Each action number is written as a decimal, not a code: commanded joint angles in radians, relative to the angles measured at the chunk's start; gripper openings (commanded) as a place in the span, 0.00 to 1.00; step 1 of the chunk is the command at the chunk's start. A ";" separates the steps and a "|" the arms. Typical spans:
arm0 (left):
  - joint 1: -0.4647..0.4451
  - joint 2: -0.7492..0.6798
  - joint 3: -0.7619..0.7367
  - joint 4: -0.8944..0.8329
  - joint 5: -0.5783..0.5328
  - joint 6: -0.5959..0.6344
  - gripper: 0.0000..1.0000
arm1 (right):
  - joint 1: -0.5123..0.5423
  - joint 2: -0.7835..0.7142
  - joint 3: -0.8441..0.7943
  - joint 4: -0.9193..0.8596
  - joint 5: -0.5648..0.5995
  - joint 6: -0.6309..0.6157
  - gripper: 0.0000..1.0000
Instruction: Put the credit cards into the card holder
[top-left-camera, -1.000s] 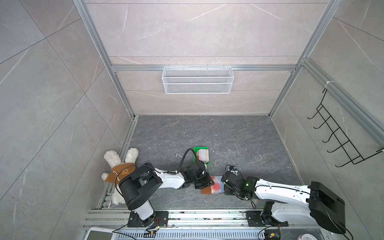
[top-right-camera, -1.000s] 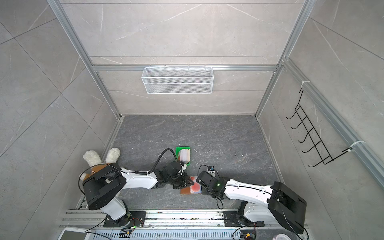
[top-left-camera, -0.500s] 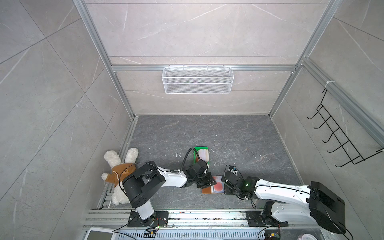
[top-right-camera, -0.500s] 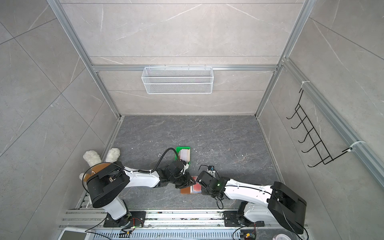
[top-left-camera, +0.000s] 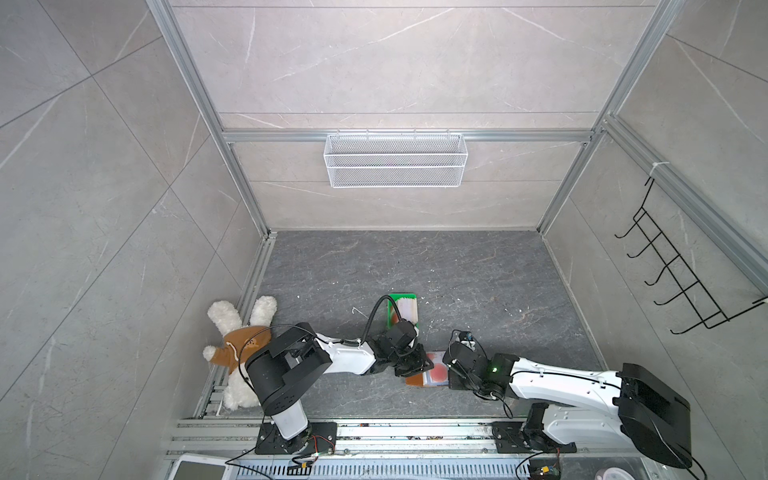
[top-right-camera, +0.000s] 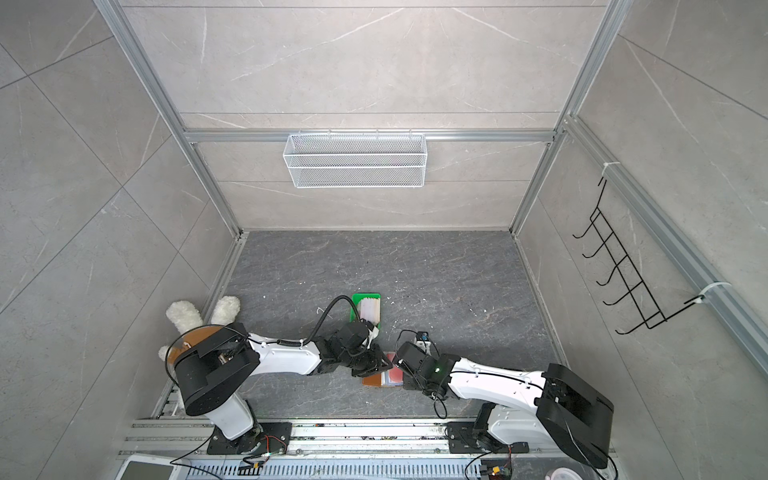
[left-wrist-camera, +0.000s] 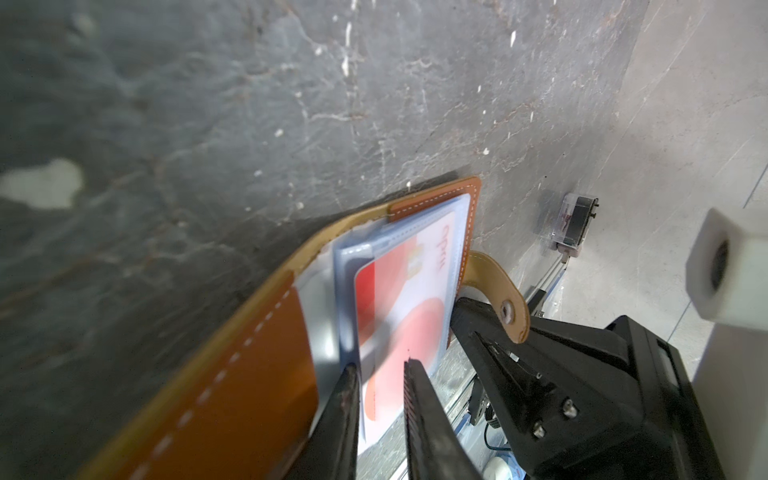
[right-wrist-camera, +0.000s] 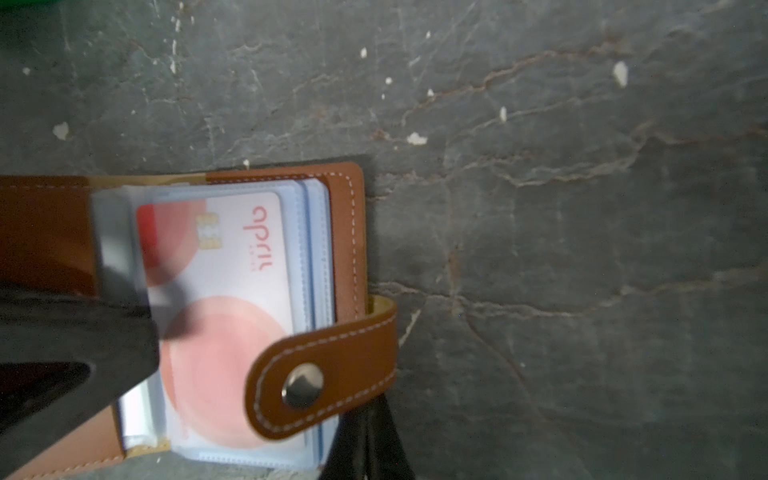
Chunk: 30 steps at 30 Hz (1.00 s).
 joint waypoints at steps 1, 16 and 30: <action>-0.004 -0.038 -0.015 -0.060 -0.034 0.021 0.23 | 0.002 -0.031 -0.021 -0.002 0.005 0.000 0.07; -0.003 -0.157 -0.002 -0.114 -0.067 0.147 0.24 | 0.002 -0.243 0.020 -0.069 0.043 -0.037 0.10; -0.014 -0.197 -0.009 -0.181 -0.141 0.231 0.22 | 0.016 -0.362 -0.002 -0.056 0.048 -0.065 0.11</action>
